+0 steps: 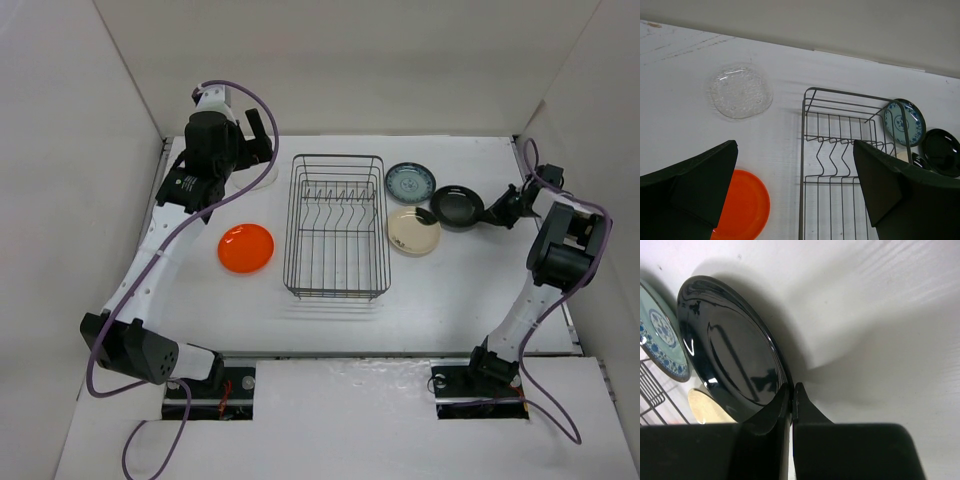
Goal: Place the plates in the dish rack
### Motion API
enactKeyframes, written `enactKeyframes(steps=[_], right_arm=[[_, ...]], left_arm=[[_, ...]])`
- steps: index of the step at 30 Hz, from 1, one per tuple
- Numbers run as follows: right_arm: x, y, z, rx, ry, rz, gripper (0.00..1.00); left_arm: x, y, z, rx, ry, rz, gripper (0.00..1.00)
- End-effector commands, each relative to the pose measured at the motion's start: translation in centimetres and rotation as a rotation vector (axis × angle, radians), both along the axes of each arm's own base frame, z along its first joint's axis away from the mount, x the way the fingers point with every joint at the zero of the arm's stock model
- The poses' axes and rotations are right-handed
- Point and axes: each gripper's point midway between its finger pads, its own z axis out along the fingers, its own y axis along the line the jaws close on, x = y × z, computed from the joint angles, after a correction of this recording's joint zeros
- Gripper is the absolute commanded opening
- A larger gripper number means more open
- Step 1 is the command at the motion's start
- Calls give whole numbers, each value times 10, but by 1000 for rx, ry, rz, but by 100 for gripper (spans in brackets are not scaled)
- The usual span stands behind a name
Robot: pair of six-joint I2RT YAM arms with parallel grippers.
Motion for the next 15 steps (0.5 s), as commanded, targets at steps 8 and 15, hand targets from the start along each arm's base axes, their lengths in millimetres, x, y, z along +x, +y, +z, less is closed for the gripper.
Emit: enactKeyframes(steps=[8, 15], right_arm=[[0, -38, 54, -209, -28, -180, 0], [-2, -26, 162, -270, -283, -244, 0]], left_arm=[[-1, 1, 17, -15, -57, 0, 100], [0, 3, 17, -12, -58, 9, 100]])
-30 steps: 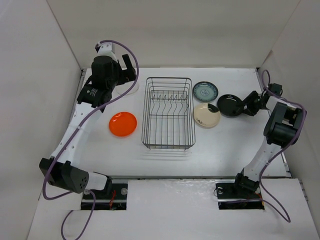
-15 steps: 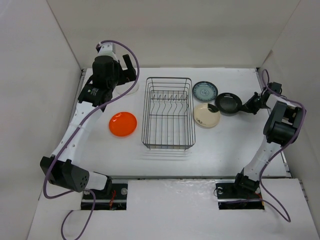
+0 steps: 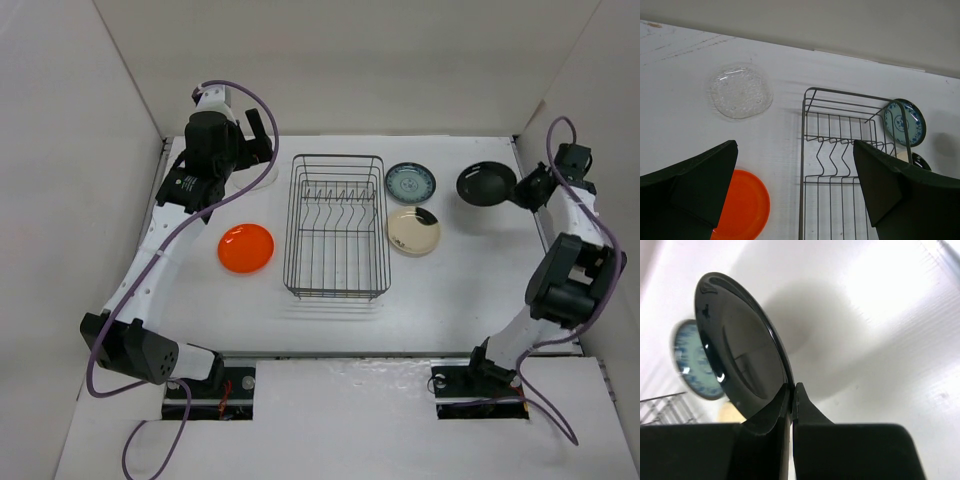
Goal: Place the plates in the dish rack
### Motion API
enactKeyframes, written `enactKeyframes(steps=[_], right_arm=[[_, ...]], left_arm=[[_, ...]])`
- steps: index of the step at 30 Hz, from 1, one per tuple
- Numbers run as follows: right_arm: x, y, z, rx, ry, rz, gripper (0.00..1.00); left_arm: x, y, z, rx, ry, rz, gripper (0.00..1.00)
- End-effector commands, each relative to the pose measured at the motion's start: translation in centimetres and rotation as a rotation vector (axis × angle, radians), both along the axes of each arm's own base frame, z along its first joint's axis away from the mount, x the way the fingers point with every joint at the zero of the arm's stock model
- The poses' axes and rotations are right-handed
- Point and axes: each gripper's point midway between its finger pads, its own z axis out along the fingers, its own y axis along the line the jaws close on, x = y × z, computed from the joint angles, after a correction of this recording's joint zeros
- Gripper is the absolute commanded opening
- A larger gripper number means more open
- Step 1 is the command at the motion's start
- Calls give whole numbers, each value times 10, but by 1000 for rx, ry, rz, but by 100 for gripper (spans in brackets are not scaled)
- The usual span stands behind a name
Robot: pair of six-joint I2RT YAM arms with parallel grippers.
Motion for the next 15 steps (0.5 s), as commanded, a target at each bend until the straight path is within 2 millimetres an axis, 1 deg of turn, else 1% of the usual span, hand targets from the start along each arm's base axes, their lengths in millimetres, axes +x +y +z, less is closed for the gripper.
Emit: enactKeyframes(steps=[1, 2, 3, 4, 5, 6, 7, 8, 9, 10, 11, 12, 13, 14, 15], right_arm=[[6, 16, 73, -100, -177, -23, 0], [4, 24, 98, -135, -234, -17, 0], [4, 32, 108, -157, -253, -12, 0], [5, 48, 117, -194, -267, -2, 0], [2, 64, 137, -231, -303, 5, 0], [1, 64, 148, -236, -328, 3, 0], [-1, 68, 155, -265, -332, -11, 0], [1, 90, 160, -275, -336, 23, 0], [-1, 99, 174, -300, -341, 32, 0], [-3, 107, 183, -328, -338, 38, 0], [-4, 121, 186, -379, -319, 30, 0], [-5, 128, 190, -417, -304, 38, 0], [-7, 134, 194, -449, -277, 46, 0], [-8, 140, 196, -469, -268, 47, 0], [-13, 152, 202, -502, -272, 50, 0]], left_arm=[[0, 3, 17, -12, -58, 9, 100], [0, 3, 17, -12, -58, 9, 100], [0, 3, 17, -12, -58, 9, 100], [0, 3, 17, -12, -58, 9, 100], [0, 5, 17, -9, -59, 19, 100], [0, 5, 17, -9, -59, 19, 100], [0, 5, 17, -9, -59, 19, 100], [0, 7, 19, -6, -60, 30, 100], [0, 7, 20, -6, -60, 30, 100], [1, 11, 20, 1, -62, 54, 100], [0, 13, 18, 7, -54, 64, 100], [0, 15, 18, 10, -55, 73, 100], [0, 17, 22, 10, -65, 82, 100], [0, 20, 20, 7, -57, 105, 100], [0, 22, 20, 10, -58, 114, 100]])
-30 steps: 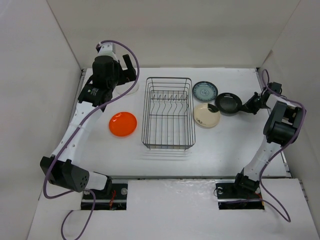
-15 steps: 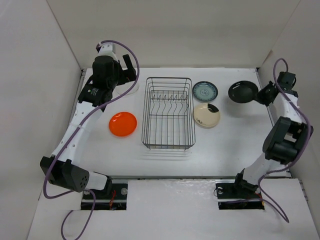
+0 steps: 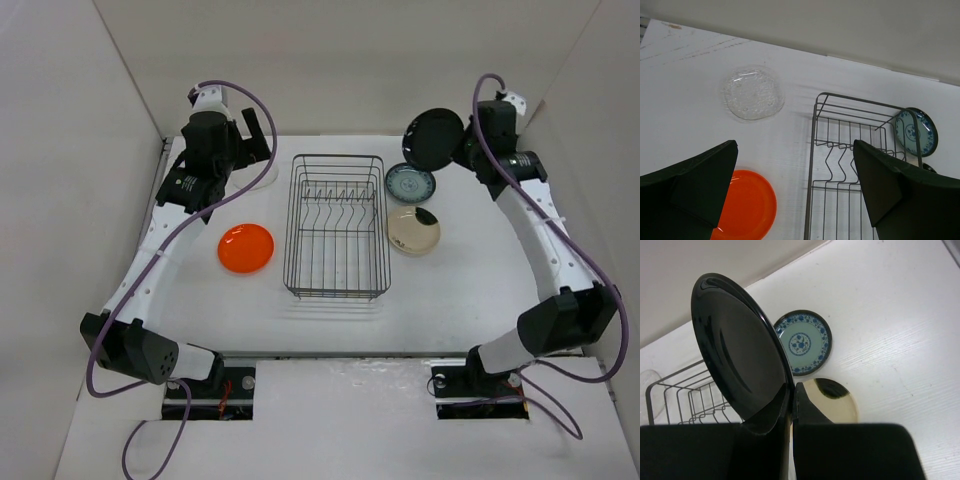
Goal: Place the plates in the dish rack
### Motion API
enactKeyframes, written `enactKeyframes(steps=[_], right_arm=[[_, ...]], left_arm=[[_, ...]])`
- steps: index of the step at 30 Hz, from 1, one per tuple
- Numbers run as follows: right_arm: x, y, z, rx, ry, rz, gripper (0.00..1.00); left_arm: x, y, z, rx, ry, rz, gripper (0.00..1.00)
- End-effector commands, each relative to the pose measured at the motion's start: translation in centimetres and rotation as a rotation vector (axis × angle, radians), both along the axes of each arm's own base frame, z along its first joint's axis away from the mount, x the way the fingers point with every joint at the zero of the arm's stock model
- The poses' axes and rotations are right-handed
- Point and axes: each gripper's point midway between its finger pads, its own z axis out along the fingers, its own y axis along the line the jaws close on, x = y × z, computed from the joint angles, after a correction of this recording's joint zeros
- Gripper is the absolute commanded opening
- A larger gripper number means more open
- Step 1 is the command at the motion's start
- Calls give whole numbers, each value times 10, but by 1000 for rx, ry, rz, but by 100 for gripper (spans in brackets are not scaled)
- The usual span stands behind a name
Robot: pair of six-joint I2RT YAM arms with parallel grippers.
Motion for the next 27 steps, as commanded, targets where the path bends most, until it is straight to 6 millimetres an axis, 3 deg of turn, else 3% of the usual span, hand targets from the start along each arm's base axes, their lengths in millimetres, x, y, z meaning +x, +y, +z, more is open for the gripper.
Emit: enactKeyframes(steps=[1, 6, 7, 10, 19, 27], right_arm=[[-16, -4, 24, -155, 3, -127, 0], [-20, 34, 17, -271, 55, -104, 0], [-23, 48, 16, -278, 56, -80, 0], [-29, 66, 11, -327, 75, -82, 0], [-43, 88, -20, -351, 151, -65, 0], [-49, 110, -35, -388, 186, -66, 0]], left_arm=[[-2, 14, 18, 0, -47, 69, 100], [-4, 29, 23, -2, -49, 166, 100], [-2, 29, 19, 2, -39, 166, 100], [-1, 32, 16, -3, -23, 192, 100], [0, 24, 17, -28, -27, 158, 100], [0, 17, 19, -50, -31, 128, 100]])
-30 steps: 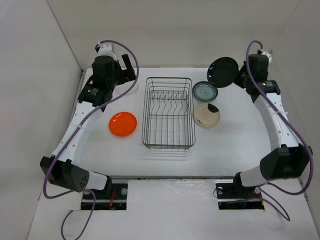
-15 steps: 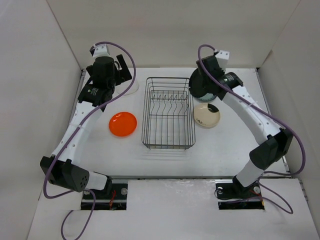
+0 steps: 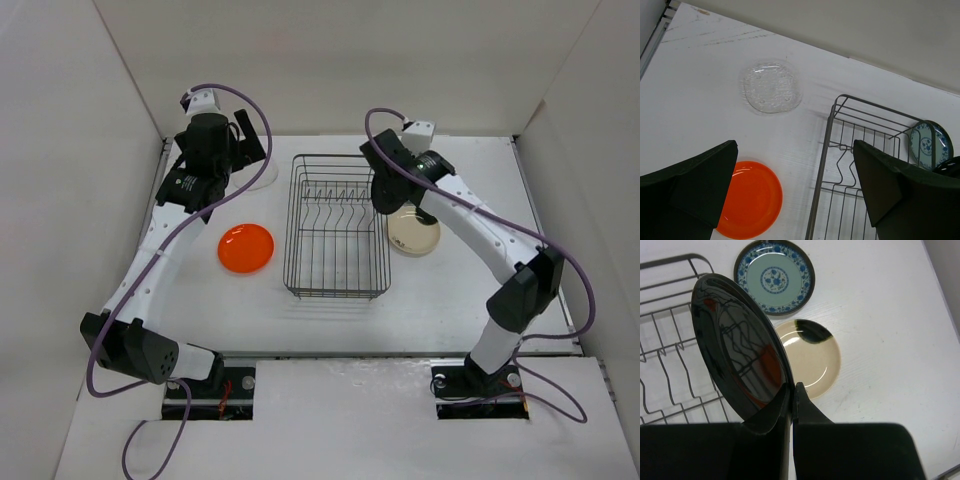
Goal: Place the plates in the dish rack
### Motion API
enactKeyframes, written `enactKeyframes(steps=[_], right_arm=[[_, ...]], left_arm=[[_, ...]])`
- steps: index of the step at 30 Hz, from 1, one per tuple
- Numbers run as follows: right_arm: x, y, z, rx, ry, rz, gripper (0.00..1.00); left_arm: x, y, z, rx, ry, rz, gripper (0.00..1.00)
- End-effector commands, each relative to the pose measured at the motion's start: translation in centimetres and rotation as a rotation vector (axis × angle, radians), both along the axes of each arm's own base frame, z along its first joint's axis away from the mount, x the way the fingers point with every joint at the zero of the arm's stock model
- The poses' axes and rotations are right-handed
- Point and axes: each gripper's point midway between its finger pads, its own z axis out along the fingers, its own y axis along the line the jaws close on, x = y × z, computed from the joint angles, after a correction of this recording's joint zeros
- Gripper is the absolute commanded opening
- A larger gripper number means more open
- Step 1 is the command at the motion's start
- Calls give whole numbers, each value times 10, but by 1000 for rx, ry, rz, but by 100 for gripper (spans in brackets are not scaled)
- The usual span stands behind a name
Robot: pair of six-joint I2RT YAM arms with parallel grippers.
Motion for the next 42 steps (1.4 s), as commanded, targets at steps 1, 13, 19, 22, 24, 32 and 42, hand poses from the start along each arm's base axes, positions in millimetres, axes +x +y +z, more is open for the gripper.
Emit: enactKeyframes(steps=[1, 13, 19, 22, 24, 32, 42], right_arm=[[2, 2, 17, 16, -66, -47, 0], [9, 5, 13, -43, -46, -71, 0], [12, 8, 0, -66, -14, -74, 0], [15, 15, -10, -86, 10, -64, 0], [16, 16, -13, -94, 19, -63, 0], [22, 27, -24, -101, 39, -49, 0], [27, 38, -28, -129, 39, -39, 1]], left_arm=[[4, -2, 24, -38, -65, -2, 100], [0, -1, 30, -44, -84, -2, 100], [-5, 0, 37, -49, -101, -2, 100], [-5, 2, 37, -46, -102, 6, 100], [-7, 4, 41, -54, -113, 20, 100], [-9, 17, 44, -50, -122, 95, 100], [-12, 19, 47, -50, -132, 103, 100]])
